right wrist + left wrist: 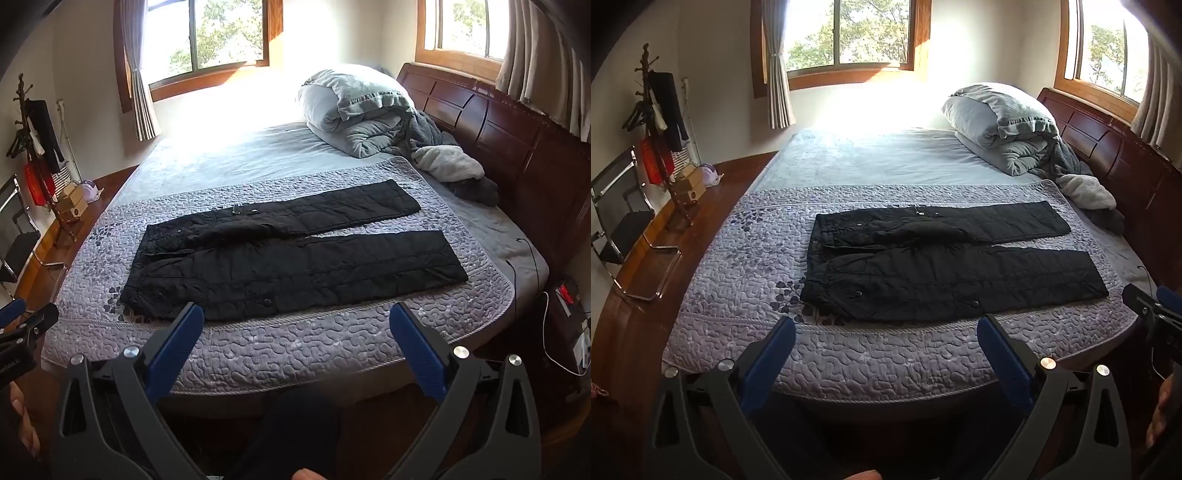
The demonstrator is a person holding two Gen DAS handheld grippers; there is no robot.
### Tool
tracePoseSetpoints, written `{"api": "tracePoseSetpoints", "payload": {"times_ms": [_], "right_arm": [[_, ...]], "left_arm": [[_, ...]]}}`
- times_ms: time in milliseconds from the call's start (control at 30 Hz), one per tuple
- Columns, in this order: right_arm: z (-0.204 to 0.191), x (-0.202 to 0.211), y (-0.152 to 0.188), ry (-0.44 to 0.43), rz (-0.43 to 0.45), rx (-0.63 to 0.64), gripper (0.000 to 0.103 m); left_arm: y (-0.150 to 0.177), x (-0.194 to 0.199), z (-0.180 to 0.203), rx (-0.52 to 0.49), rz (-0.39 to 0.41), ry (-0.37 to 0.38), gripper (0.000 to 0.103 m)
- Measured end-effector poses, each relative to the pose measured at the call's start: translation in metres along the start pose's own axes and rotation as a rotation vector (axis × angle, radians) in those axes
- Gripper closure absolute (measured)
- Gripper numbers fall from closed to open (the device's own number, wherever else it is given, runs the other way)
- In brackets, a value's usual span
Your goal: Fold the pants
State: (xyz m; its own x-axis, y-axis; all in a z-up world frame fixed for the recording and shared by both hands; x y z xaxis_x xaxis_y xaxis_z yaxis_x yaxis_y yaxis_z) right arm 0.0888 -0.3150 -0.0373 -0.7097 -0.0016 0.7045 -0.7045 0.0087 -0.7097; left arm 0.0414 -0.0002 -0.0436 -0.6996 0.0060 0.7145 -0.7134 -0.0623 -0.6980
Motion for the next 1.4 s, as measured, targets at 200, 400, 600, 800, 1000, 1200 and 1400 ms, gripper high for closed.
{"api": "tracePoseSetpoints", "payload": {"times_ms": [200, 400, 600, 800, 1000, 1200, 1400], "right_arm": [[-0.0003, 0.0009, -0.0015, -0.002, 0.002, 0.002, 0.002], [0.0012, -0.0018, -0.0044, 0.002, 0.001, -0.001, 0.002], [0.0039, 0.0004, -0.003, 0.003, 0.009, -0.007, 0.002], [0.0034, 0.0004, -0.0026, 0.001, 0.008, -0.007, 0.002], [0.0045, 0.0008, -0.0024, 0.005, 0.009, -0.007, 0.002], [0.0047, -0.0005, -0.0019, 0.005, 0.006, -0.009, 0.002], [0.0059, -0.0013, -0.0014, 0.006, 0.004, -0.009, 0.002]], "left_arm": [[-0.0001, -0.0004, 0.0007, -0.01, 0.0, -0.01, 0.004], [-0.003, 0.002, 0.0009, -0.014, 0.002, -0.018, 0.004], [-0.0038, 0.001, -0.003, -0.016, 0.008, -0.026, 0.004], [-0.0034, 0.0008, -0.0035, -0.018, 0.011, -0.031, 0.004], [-0.0035, 0.0004, -0.0041, -0.019, 0.01, -0.033, 0.004], [-0.0032, 0.0005, -0.0033, -0.019, 0.01, -0.037, 0.004], [-0.0014, -0.0009, -0.0039, -0.019, 0.007, -0.039, 0.004]]}}
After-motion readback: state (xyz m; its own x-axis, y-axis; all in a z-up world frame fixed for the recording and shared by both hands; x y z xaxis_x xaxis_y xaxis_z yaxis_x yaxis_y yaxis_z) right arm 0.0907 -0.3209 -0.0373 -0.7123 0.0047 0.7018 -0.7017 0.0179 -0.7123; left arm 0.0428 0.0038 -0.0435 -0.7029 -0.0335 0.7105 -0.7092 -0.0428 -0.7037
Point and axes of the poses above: each gripper's, at about its wrist camera, not at the fingertips, and x roughly against the way its jaws point, z to its right, y to its underside, the point moved 6 cm from there along -x, roughly the way its jaws point, and after that the axes turned 1 degree about z, right-handed, at the moved point
